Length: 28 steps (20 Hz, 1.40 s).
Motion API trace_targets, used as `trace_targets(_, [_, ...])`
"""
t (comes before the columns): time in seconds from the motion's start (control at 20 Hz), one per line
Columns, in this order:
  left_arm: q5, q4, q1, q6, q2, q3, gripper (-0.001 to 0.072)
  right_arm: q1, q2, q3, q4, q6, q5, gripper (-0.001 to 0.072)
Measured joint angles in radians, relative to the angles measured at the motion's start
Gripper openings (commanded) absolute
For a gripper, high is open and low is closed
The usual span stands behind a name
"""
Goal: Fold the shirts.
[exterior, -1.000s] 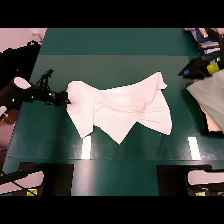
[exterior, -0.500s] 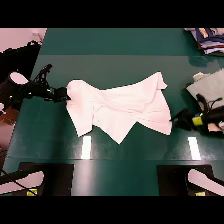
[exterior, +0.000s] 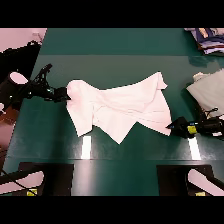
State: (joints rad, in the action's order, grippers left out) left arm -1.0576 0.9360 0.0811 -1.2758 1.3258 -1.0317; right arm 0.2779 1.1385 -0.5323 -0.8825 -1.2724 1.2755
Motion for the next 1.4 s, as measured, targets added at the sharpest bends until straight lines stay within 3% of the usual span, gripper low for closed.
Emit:
trace_targets(0.05, [-0.012,0.0,0.0,0.0,0.0,0.0,0.0026,-0.015,-0.001,0.002,-0.005,0.0,0.002,0.0424])
trace_targets(0.1, [-0.021,0.0,0.0,0.0,0.0,0.0,0.0025,-0.033,-0.001,0.003,-0.012,0.001,0.001,0.0308])
trace_targets(0.15, [-0.026,0.0,0.0,-0.001,0.0,0.0,0.0025,-0.057,-0.001,0.005,-0.026,0.001,-0.01,0.0124])
trace_targets(0.2, [-0.034,0.0,0.0,-0.001,0.0,0.0,0.0025,-0.082,-0.001,0.005,-0.039,0.002,-0.029,0.0053])
trace_targets(0.45, [-0.066,0.002,0.0,-0.008,-0.081,-0.003,0.0027,-0.197,-0.005,-0.072,-0.042,0.019,-0.066,0.0012])
trace_targets(0.7, [-0.111,0.003,0.0,-0.008,-0.301,-0.109,0.0027,-0.239,-0.084,-0.37,-0.037,0.023,-0.034,0.0012])
trace_targets(1.0, [-0.126,0.002,0.0,-0.026,-0.472,-0.525,0.0026,-0.201,-0.209,-0.891,-0.035,0.026,-0.108,0.0012])
trace_targets(1.4, [-0.045,0.005,0.0,-0.167,-0.506,-1.088,0.0026,0.056,-0.248,-1.424,-0.033,0.026,-0.039,0.0011])
